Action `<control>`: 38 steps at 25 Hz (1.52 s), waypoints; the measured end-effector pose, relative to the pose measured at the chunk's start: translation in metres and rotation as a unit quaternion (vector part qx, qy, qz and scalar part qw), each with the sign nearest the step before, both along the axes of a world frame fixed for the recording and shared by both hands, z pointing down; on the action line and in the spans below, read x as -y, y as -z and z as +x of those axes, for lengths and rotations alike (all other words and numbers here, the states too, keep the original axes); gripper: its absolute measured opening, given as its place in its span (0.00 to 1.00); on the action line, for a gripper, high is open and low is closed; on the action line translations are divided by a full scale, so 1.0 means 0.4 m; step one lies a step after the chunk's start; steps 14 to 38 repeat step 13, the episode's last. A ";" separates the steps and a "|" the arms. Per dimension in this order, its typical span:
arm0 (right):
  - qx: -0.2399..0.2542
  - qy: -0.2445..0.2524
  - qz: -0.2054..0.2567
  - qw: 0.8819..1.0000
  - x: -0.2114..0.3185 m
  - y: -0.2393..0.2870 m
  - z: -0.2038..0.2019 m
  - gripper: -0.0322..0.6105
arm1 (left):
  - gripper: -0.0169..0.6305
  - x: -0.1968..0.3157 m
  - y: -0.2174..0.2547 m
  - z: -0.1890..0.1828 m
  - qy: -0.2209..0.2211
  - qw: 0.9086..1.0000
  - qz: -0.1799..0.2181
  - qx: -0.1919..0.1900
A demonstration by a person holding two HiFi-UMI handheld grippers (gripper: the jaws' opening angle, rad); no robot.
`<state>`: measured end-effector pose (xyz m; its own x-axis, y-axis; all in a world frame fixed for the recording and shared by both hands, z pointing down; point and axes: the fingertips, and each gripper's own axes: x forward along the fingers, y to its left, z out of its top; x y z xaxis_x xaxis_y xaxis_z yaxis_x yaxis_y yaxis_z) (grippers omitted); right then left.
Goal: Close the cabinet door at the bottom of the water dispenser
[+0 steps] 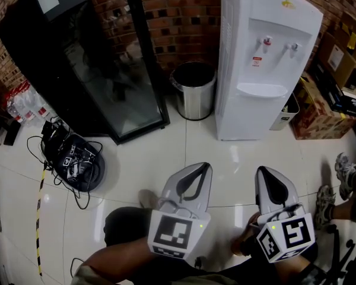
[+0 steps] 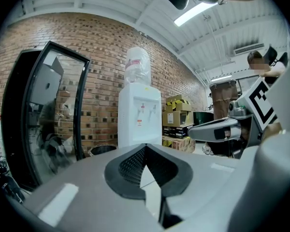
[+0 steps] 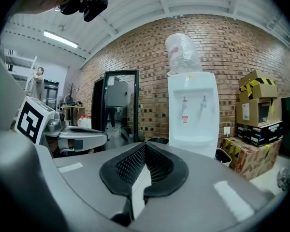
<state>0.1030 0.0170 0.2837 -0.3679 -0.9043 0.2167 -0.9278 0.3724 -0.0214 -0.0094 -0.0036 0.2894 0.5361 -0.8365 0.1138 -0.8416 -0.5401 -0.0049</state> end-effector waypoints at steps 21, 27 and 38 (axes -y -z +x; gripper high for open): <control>-0.004 -0.003 0.007 1.000 0.013 0.006 0.009 0.05 | 0.03 0.003 0.005 0.016 -0.001 1.000 0.006 -0.008; -0.004 -0.003 0.007 1.000 0.013 0.006 0.009 0.05 | 0.03 0.003 0.005 0.016 -0.001 1.000 0.006 -0.008; -0.004 -0.003 0.007 1.000 0.013 0.006 0.009 0.05 | 0.03 0.003 0.005 0.016 -0.001 1.000 0.006 -0.008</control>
